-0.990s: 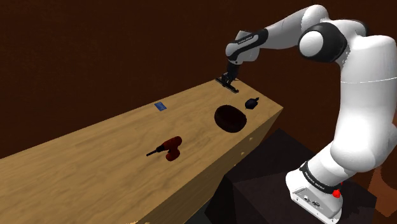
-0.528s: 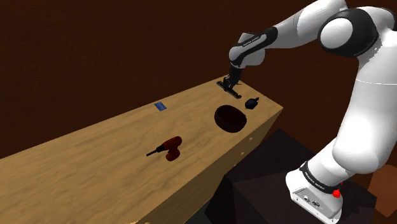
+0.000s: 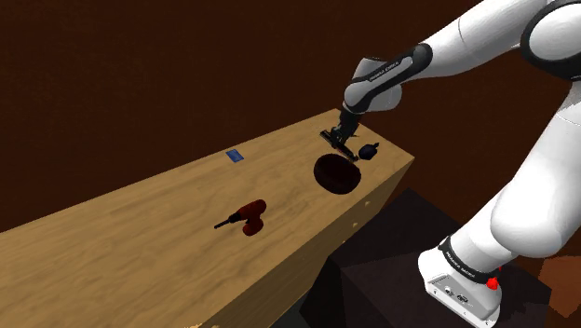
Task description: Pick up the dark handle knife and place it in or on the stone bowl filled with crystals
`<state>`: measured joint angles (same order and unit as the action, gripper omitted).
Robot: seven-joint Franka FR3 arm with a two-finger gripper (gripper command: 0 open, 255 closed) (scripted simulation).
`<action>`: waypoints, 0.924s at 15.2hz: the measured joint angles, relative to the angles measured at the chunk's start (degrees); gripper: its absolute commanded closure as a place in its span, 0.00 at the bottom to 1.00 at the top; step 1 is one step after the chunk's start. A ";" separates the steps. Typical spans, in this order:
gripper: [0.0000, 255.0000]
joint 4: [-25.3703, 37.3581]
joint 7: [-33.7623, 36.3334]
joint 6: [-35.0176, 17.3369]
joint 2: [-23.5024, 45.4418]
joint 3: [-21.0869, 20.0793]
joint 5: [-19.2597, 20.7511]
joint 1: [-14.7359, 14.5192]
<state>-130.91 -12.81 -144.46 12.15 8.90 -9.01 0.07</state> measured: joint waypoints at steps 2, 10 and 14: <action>1.00 -4.55 1.97 -1.29 -3.43 -0.31 0.81 -1.23; 1.00 -9.66 2.37 -7.16 -2.73 -1.33 -0.43 -2.09; 1.00 -9.62 1.14 -9.99 0.20 -1.95 -1.96 -1.79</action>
<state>-140.54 -11.67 -154.45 12.35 6.95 -10.97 -1.72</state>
